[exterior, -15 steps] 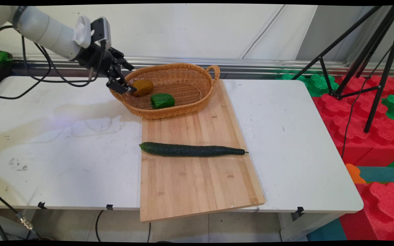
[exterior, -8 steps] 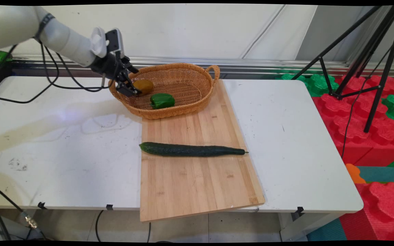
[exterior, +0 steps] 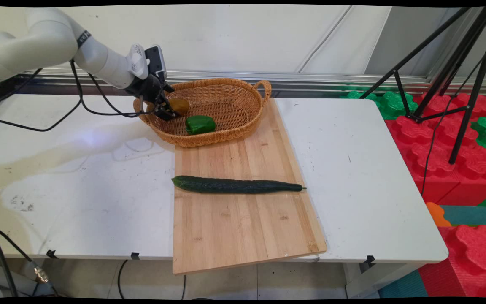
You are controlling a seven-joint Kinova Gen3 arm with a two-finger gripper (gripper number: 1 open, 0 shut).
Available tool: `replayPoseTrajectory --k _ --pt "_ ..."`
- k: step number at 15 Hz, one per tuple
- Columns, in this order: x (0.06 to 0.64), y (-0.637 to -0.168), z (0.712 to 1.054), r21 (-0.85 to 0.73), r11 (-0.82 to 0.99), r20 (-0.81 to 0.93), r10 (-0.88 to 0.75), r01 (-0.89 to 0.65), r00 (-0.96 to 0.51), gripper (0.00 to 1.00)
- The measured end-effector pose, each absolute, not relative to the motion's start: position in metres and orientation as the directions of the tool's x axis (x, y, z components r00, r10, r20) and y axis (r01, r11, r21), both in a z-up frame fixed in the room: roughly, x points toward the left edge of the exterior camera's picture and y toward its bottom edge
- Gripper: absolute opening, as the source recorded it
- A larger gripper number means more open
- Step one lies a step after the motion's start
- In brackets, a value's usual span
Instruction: Pick up the potato from the vegetable basket, then place the picked object on the cutting board
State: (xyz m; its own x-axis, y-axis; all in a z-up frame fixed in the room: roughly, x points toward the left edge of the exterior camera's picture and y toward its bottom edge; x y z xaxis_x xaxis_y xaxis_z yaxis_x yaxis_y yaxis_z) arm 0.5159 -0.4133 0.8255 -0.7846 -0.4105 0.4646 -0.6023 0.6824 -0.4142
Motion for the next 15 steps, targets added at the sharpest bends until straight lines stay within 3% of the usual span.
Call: replayPoseTrajectory --k 10,11,15 --pt "0.507 -0.432 0.801 -0.425 0.667 0.445 -0.434 -0.611 -0.783 1.00" --pt "0.506 -0.433 0.800 -0.424 0.667 0.447 -0.435 -0.613 -0.782 0.00" --pt "0.505 -0.434 0.796 -0.415 0.662 0.453 -0.445 -0.624 -0.773 0.00"
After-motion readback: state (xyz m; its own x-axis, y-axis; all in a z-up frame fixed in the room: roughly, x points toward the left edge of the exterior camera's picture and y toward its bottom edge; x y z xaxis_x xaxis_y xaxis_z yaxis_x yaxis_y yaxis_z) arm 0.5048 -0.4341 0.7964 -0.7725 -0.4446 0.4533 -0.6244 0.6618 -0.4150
